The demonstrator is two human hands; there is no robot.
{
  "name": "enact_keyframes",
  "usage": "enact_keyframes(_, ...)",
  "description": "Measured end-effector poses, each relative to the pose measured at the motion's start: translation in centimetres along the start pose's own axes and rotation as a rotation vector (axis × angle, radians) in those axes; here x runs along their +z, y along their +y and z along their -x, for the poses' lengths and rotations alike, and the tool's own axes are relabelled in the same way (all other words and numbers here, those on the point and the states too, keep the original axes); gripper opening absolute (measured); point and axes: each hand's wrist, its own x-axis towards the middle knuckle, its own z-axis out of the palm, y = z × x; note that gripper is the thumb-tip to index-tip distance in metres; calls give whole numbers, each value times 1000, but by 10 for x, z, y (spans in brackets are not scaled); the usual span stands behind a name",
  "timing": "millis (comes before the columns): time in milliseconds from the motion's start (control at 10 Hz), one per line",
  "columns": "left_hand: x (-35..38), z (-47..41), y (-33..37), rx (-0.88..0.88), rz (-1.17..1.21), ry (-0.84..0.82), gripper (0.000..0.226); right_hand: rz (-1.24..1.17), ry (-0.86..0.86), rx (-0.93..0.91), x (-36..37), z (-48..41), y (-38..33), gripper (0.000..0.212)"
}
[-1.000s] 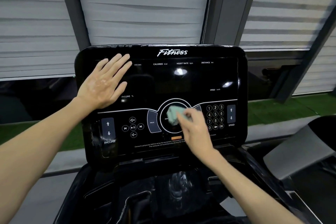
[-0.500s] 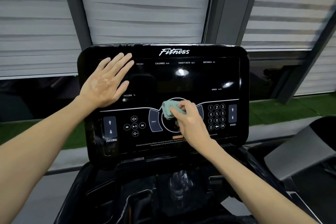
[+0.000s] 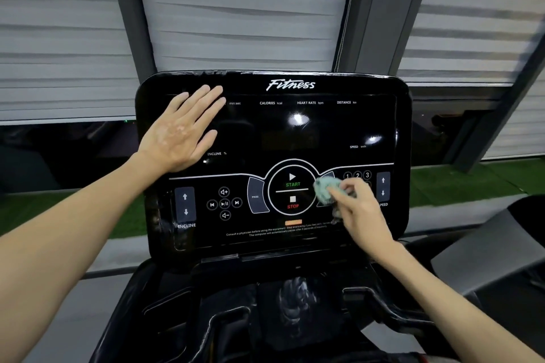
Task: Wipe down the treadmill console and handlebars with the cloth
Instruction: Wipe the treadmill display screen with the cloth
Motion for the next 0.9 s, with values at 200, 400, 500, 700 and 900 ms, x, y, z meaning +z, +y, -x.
enact_keyframes(200,-1,0,0,-1,1,-4,61,-140,-172,-163,16,11,-43,21)
enact_keyframes(400,-2,0,0,8,18,9,60,-66,-380,-185,-4,36,-14,35)
enact_keyframes(500,-3,0,1,7,20,8,60,88,-416,-51,-24,29,20,48)
enact_keyframes(700,-3,0,1,-1,18,6,61,51,-513,97,-44,40,61,34)
enact_keyframes(900,-3,-1,2,4,25,17,61,42,-547,18,-23,30,6,28)
